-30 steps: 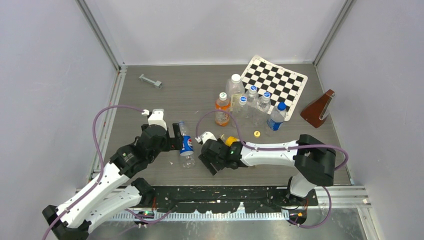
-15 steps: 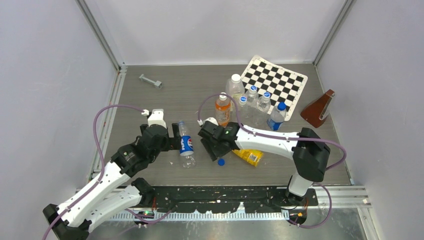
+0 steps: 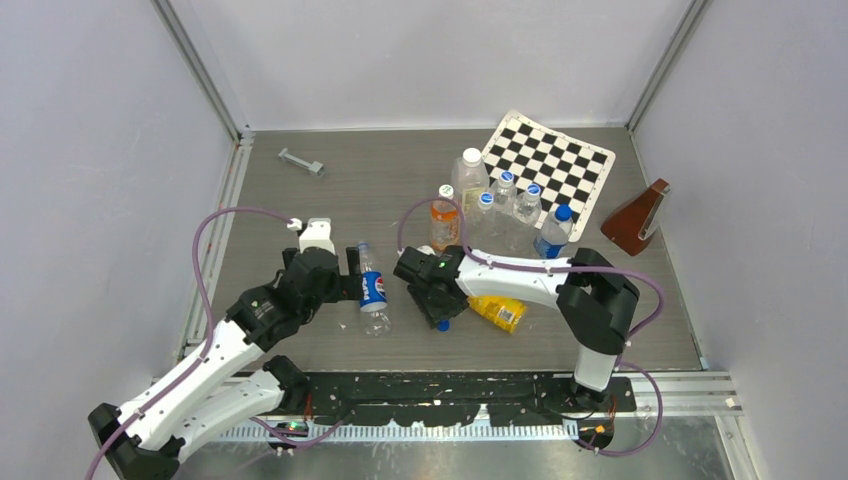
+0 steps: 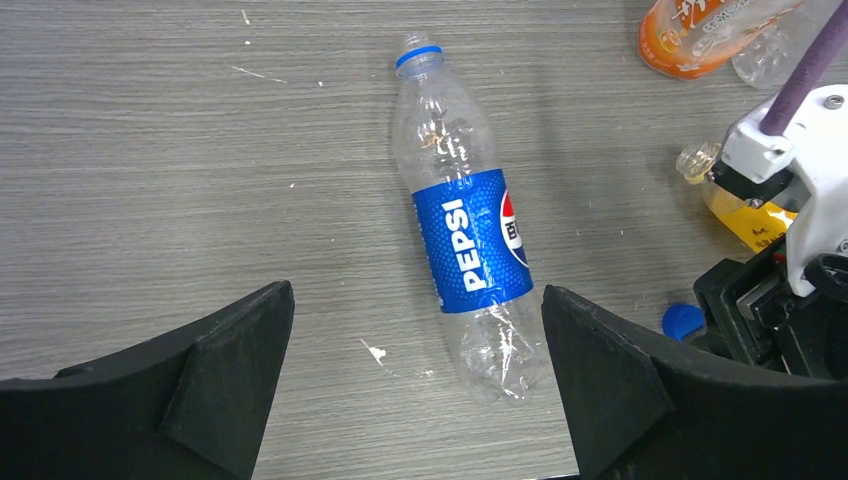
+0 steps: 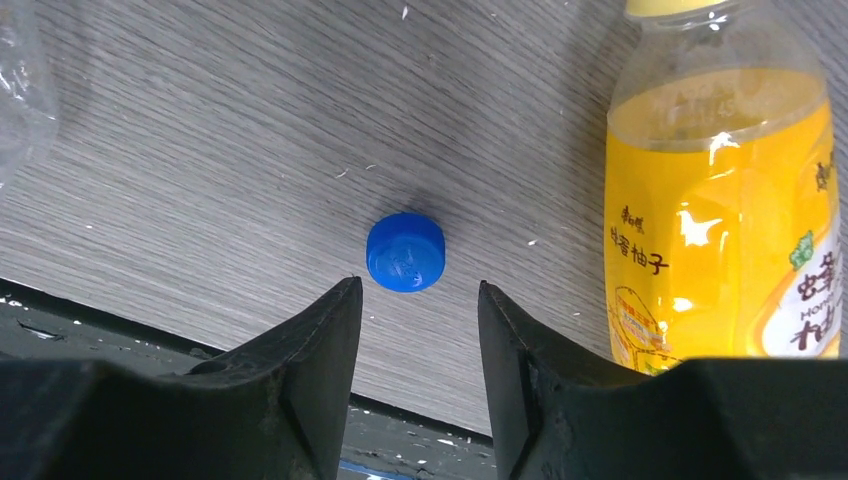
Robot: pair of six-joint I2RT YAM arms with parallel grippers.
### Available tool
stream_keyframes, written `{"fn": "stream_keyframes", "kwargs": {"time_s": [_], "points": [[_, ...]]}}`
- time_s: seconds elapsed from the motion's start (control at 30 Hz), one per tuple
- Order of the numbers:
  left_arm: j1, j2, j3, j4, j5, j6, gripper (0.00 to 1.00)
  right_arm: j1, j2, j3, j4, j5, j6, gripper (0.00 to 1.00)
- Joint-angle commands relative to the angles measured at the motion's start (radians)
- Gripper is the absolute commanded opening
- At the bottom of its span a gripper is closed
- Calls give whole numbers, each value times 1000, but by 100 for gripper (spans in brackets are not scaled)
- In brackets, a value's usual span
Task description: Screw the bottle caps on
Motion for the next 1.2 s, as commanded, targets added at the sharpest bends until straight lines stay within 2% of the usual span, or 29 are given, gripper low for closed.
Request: {"fn": "stream_keyframes", "kwargs": {"time_s": [0.0,0.67,0.83,1.0,1.17], "points": [[8,2,44,13,-5,2,97,-9,19,42,14,-24,16,51],[16,28,40,23,13,0,97,-9,89,46,38,-60,21,46],[17,48,36,34,24,-5,97,-9,91,41,39,-54,22,39],[25,79,28,59,43,-12,97,-10,53,32,37,-36,22,24],[32,139,18,102,75,-23,96,-10,-36,14,27,-14,15,18]]}}
